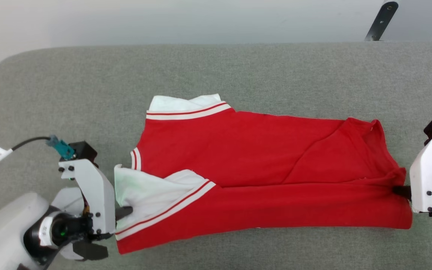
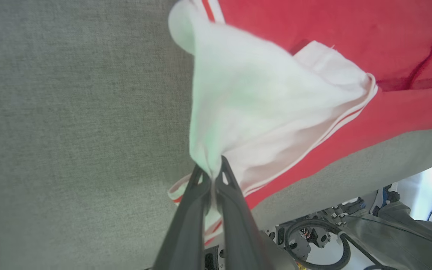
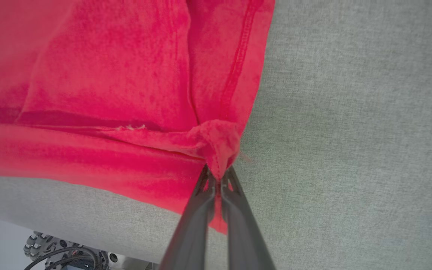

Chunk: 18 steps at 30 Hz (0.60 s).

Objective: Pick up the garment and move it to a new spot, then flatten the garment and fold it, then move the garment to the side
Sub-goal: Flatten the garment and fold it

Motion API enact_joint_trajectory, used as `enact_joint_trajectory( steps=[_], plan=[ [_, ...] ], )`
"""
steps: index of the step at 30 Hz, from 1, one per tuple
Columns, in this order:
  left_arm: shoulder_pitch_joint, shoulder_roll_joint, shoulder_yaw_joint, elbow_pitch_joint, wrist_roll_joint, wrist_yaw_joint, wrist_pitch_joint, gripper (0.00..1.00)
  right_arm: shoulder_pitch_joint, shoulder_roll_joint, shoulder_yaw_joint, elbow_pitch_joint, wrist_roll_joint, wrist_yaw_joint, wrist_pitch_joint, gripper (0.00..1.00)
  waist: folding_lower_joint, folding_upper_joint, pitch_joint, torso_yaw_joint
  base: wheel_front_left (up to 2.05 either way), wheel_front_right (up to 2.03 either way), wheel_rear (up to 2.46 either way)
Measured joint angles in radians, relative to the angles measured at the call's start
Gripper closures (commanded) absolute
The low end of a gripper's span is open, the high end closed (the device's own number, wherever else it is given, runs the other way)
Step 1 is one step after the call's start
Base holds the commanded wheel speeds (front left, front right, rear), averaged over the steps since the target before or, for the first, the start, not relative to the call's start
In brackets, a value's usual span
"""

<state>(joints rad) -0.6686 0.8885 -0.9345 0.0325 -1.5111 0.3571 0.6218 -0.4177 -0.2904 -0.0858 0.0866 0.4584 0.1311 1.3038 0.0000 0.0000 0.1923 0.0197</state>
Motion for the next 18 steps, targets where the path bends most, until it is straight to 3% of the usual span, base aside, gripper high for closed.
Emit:
enact_joint_trajectory(
  steps=[8,18],
  plan=[
    [0.047,0.022,-0.01,-0.093,0.001,0.053,-0.006,1.0,0.043,0.001,-0.036,-0.053,-0.001,0.0,0.026,1.0,0.0,0.0,0.014,0.001,0.0,0.0,0.0],
    [0.062,-0.037,-0.03,0.015,0.007,-0.001,-0.023,1.0,0.056,0.042,-0.024,0.014,-0.036,0.0,-0.04,1.0,0.0,0.0,0.063,-0.005,0.0,0.0,0.0]
  ],
)
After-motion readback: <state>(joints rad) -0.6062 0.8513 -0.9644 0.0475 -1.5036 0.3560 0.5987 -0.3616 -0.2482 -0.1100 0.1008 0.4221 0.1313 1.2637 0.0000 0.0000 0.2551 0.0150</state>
